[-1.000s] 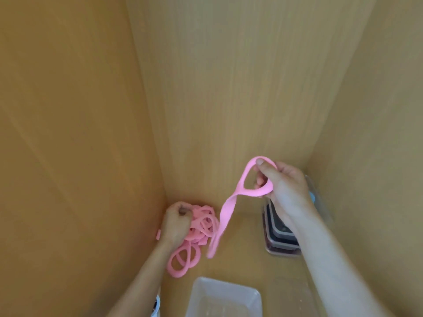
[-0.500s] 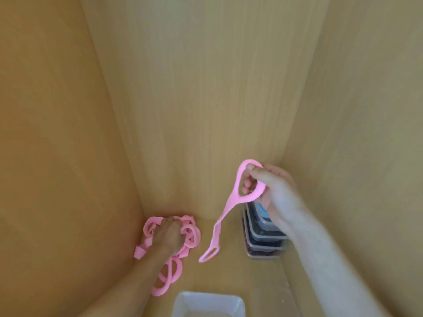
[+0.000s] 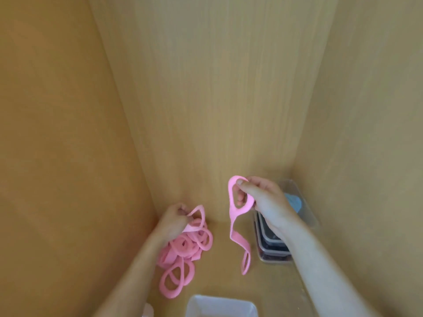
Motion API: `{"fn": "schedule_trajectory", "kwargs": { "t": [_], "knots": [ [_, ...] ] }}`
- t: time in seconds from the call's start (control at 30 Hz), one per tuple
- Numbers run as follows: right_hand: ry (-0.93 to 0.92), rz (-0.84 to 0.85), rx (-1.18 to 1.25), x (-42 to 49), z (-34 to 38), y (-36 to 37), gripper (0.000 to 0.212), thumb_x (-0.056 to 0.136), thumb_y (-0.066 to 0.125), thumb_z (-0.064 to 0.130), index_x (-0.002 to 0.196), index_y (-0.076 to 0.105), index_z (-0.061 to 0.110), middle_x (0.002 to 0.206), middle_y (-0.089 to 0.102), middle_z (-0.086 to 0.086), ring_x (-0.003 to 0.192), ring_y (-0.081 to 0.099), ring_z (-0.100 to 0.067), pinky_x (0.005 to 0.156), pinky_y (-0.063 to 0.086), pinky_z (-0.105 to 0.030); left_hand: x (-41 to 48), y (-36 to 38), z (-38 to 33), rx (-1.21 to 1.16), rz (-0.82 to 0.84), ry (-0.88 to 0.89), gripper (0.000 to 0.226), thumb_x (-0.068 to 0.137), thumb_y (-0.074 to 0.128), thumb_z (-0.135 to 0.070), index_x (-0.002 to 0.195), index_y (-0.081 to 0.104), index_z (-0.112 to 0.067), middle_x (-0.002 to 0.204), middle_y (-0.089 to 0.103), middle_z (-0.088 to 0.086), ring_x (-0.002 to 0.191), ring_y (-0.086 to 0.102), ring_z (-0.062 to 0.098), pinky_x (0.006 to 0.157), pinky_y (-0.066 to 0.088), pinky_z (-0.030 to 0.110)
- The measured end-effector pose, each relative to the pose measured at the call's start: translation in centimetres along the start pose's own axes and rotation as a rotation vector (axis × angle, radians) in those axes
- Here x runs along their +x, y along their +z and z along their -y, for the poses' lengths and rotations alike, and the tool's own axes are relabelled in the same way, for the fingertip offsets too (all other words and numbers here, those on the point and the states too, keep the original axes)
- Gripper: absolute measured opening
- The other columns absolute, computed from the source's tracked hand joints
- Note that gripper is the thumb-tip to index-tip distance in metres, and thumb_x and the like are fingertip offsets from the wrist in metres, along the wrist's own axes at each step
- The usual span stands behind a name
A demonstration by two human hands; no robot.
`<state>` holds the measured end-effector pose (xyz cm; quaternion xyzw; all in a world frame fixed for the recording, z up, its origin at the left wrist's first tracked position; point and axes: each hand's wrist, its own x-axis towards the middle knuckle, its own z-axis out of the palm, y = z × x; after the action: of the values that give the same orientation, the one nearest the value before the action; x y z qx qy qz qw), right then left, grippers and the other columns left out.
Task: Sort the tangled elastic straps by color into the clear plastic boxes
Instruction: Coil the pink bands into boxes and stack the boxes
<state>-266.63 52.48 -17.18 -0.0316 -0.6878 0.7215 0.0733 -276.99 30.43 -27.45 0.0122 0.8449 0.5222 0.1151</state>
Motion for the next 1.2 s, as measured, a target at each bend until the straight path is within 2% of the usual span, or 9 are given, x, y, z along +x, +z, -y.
{"fn": "schedule_trajectory", "kwargs": {
  "t": [0.13, 0.2, 0.47, 0.6, 0.73, 0.87, 1.0, 1.1, 1.2],
  "knots": [
    [-0.005, 0.001, -0.045, 1.1, -0.2, 0.8, 0.029, 0.099, 0.060, 0.014, 0.080, 0.064, -0.008, 0.065, 0.060, -0.010, 0.062, 0.056, -0.019, 0.068, 0.045, -0.032, -2.9, -2.5, -3.8, -0.168, 0.098, 0.096, 0.018, 0.086, 0.063, 0.011, 0.096, 0.065, -0.005, 0.074, 0.069, 0.005, 0.058, 0.062, 0.013, 0.051, 0.047, 0.022],
    [-0.012, -0.003, -0.050, 1.6, 0.0, 1.3, 0.028, 0.098, 0.060, 0.013, 0.076, 0.065, -0.003, 0.065, 0.060, -0.010, 0.062, 0.056, -0.019, 0.067, 0.045, -0.032, -4.2, -3.4, -5.5, -0.214, 0.103, 0.177, 0.016, 0.088, 0.062, 0.011, 0.099, 0.066, 0.000, 0.079, 0.069, 0.011, 0.066, 0.063, 0.020, 0.062, 0.049, 0.027],
    [0.011, -0.044, 0.019, 2.4, 0.4, 2.8, 0.036, 0.100, 0.060, 0.020, 0.066, 0.071, 0.014, 0.063, 0.064, -0.008, 0.055, 0.059, -0.015, 0.057, 0.048, -0.025, -7.5, -4.4, -11.8, -0.439, 0.071, 0.388, 0.013, 0.092, 0.062, 0.008, 0.100, 0.065, -0.001, 0.082, 0.070, 0.012, 0.078, 0.062, 0.023, 0.080, 0.048, 0.037],
    [0.015, -0.079, 0.072, 2.2, 1.3, 2.6, 0.030, 0.100, 0.057, 0.019, 0.079, 0.077, 0.013, 0.076, 0.068, -0.010, 0.067, 0.063, -0.019, 0.068, 0.051, -0.037, -7.8, -3.6, -13.7, -0.510, 0.136, 0.383, 0.014, 0.092, 0.059, 0.011, 0.102, 0.061, 0.001, 0.079, 0.068, 0.011, 0.070, 0.063, 0.022, 0.078, 0.051, 0.037],
    [0.018, -0.059, 0.276, 1.7, 2.6, 2.1, 0.032, 0.100, 0.056, 0.026, 0.083, 0.081, 0.016, 0.082, 0.073, -0.008, 0.070, 0.067, -0.018, 0.070, 0.054, -0.037, -7.8, -2.4, -13.7, -0.453, 0.087, 0.349, 0.010, 0.092, 0.063, 0.006, 0.101, 0.063, 0.001, 0.079, 0.071, 0.011, 0.072, 0.067, 0.022, 0.075, 0.054, 0.038],
    [-0.029, 0.059, 0.182, 0.4, 3.6, 1.6, 0.034, 0.095, 0.059, 0.038, 0.093, 0.078, 0.010, 0.085, 0.073, -0.013, 0.074, 0.070, -0.023, 0.075, 0.056, -0.040, -7.7, -1.2, -13.1, -0.464, 0.039, 0.303, 0.015, 0.093, 0.068, -0.002, 0.103, 0.062, 0.006, 0.093, 0.070, 0.032, 0.073, 0.070, 0.031, 0.081, 0.058, 0.050],
    [-0.083, 0.043, -0.077, -0.4, 3.6, 1.4, 0.010, 0.096, 0.065, 0.011, 0.100, 0.072, 0.004, 0.082, 0.075, -0.010, 0.071, 0.069, -0.019, 0.064, 0.056, -0.033, -7.4, -0.2, -12.4, -0.517, 0.025, 0.277, 0.018, 0.092, 0.069, -0.004, 0.104, 0.061, 0.006, 0.097, 0.069, 0.034, 0.084, 0.072, 0.040, 0.089, 0.055, 0.061],
    [-0.072, -0.027, -0.144, -0.7, 3.6, 1.2, 0.018, 0.094, 0.060, 0.000, 0.094, 0.075, 0.009, 0.079, 0.075, -0.011, 0.063, 0.068, -0.012, 0.052, 0.051, -0.022, -6.9, 0.4, -11.9, -0.536, 0.022, 0.266, 0.010, 0.090, 0.071, -0.003, 0.097, 0.065, 0.001, 0.100, 0.068, 0.036, 0.088, 0.069, 0.042, 0.093, 0.051, 0.066],
    [-0.039, -0.082, -0.140, -0.9, 3.8, 1.1, 0.025, 0.092, 0.061, 0.004, 0.080, 0.079, 0.017, 0.074, 0.075, -0.008, 0.060, 0.067, -0.012, 0.051, 0.051, -0.023, -6.3, 0.8, -11.1, -0.530, 0.077, 0.274, 0.011, 0.089, 0.072, -0.003, 0.099, 0.067, -0.002, 0.098, 0.072, 0.029, 0.087, 0.069, 0.036, 0.094, 0.054, 0.057]
  ]
}}
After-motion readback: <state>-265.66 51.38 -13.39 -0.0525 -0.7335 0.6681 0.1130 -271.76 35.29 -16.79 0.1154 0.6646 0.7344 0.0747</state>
